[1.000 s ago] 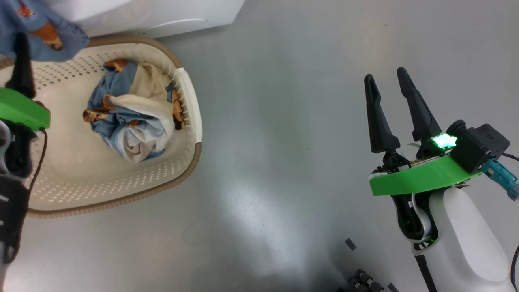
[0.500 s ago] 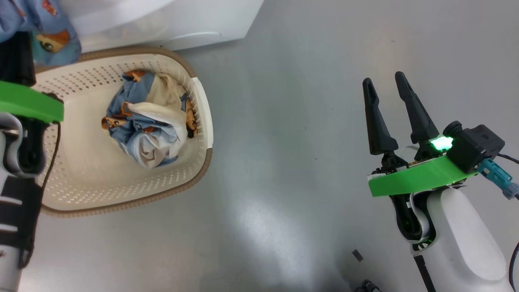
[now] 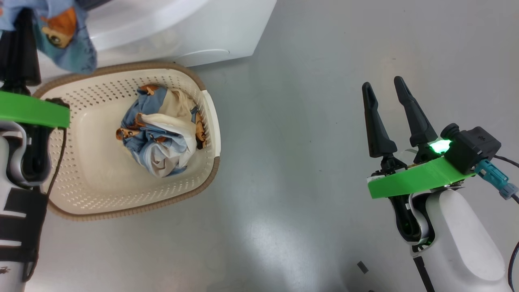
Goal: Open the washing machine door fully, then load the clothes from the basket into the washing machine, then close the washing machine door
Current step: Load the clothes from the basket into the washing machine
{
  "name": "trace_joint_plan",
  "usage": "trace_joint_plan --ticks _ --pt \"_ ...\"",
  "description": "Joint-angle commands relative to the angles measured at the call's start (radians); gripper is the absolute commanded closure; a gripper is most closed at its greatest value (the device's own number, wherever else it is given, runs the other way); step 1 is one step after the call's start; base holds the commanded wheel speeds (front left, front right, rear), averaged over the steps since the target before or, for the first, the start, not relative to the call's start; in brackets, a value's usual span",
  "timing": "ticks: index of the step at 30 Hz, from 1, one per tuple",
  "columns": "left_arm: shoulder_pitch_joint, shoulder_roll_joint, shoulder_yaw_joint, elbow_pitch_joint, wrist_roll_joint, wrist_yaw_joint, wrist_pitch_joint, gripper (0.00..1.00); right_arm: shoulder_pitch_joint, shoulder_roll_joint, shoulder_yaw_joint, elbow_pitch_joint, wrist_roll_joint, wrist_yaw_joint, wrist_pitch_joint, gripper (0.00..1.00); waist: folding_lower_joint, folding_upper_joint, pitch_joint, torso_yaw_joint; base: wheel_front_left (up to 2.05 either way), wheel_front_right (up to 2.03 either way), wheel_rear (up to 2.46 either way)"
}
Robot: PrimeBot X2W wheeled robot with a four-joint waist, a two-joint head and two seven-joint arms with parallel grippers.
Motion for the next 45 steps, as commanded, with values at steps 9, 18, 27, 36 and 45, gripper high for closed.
trace_joint_plan --ticks 9,18,27,36,45 --pt "-0.229 0.083 -0.041 0.117 -0.008 0.001 0.009 1.00 0.020 0.004 0.044 -0.035 0.021 0.008 -0.008 0.00 0.0000 0.0000 0.051 -0.039 0.00 0.00 0.00" --pt "-0.545 0.225 -0.148 0.300 0.013 0.001 0.113 1.00 0.051 0.004 0.056 -0.078 0.076 0.008 -0.008 0.00 0.0000 0.0000 0.136 -0.148 0.00 0.00 0.00" --pt "-0.729 0.277 -0.206 0.390 -0.037 0.001 0.242 0.00 0.064 0.004 0.075 -0.099 0.105 0.008 -0.008 0.00 0.0000 0.0000 0.165 -0.183 0.00 0.00 0.00" --pt "-0.718 0.264 -0.270 0.402 -0.085 0.001 0.241 0.00 0.045 0.004 0.062 -0.090 0.098 0.008 -0.008 0.00 0.0000 0.0000 0.154 -0.153 0.00 0.00 0.00" --pt "-0.590 0.231 -0.309 0.349 -0.160 0.001 0.136 0.00 0.028 0.004 0.039 -0.064 0.071 0.008 -0.008 0.00 0.0000 0.0000 0.081 -0.104 0.00 0.00 0.00"
